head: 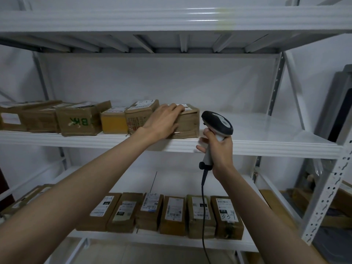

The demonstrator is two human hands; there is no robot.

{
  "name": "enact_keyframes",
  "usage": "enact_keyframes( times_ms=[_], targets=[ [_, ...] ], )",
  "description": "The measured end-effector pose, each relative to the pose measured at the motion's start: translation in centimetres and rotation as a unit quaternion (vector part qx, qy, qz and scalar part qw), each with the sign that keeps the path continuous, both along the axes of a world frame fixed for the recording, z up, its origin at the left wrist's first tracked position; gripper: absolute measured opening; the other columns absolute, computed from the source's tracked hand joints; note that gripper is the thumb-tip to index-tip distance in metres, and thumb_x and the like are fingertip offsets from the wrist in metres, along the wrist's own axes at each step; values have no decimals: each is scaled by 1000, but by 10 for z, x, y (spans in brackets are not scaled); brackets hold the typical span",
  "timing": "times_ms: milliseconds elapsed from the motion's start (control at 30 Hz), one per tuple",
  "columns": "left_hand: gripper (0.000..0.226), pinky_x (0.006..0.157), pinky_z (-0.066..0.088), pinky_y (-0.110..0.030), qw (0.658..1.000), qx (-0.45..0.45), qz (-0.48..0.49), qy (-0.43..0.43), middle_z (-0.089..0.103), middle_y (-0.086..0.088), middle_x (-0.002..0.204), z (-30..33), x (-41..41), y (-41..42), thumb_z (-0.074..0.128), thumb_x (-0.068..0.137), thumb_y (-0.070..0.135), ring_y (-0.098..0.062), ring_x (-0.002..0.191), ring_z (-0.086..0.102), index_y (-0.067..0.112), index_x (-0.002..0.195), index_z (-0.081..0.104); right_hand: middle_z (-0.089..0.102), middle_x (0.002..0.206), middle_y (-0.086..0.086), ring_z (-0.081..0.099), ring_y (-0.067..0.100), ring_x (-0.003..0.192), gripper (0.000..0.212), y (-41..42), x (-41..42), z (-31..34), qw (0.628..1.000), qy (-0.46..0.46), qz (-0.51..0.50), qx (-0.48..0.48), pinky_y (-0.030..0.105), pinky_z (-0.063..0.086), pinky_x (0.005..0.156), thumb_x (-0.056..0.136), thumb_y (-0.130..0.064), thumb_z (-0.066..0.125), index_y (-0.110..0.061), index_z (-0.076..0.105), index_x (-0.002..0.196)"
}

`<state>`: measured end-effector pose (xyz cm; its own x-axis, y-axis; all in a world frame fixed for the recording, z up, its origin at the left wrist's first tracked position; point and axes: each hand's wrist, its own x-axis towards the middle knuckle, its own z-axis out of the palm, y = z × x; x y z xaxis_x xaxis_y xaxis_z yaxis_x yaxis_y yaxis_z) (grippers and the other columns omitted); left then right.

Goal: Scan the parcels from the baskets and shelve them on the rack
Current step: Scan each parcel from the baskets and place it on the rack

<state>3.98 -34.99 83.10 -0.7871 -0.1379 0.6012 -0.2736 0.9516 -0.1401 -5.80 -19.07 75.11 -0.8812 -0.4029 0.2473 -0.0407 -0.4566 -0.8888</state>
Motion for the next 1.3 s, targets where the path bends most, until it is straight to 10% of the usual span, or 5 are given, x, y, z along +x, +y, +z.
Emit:
enact_keyframes(
  times_ms=[333,667,967,1300],
  targets=[
    [50,108,38,-42,999,2,-1,44,45,-15,141,-4,4,6,67,83,5,-33,128,44,9,131,51,75,94,21,65,22,60,27,42,8,-15,996,53,31,61,32,60,61,97,-7,59,-4,60,123],
    [16,70,35,-29,964,44,-257,41,49,3,91,-117,-40,101,59,88,14,-17,75,45,10,103,58,56,61,7,48,16,49,24,133,13,-90,977,2,28,211,29,41,46,94,-14,64,-8,64,117],
    [16,63,29,-29,898,175,-372,-156,53,5,81,-289,-88,208,59,85,18,-19,73,50,18,101,55,53,60,6,46,15,44,15,269,43,-208,919,-248,-80,294,25,42,43,98,-17,60,-8,61,86],
    [13,69,48,-25,768,224,-413,-436,53,9,90,-484,-83,327,67,88,20,-19,84,60,17,99,61,55,62,5,47,14,48,14,391,117,-369,824,-445,-209,281,24,42,45,100,-20,62,-7,59,95]
  ],
)
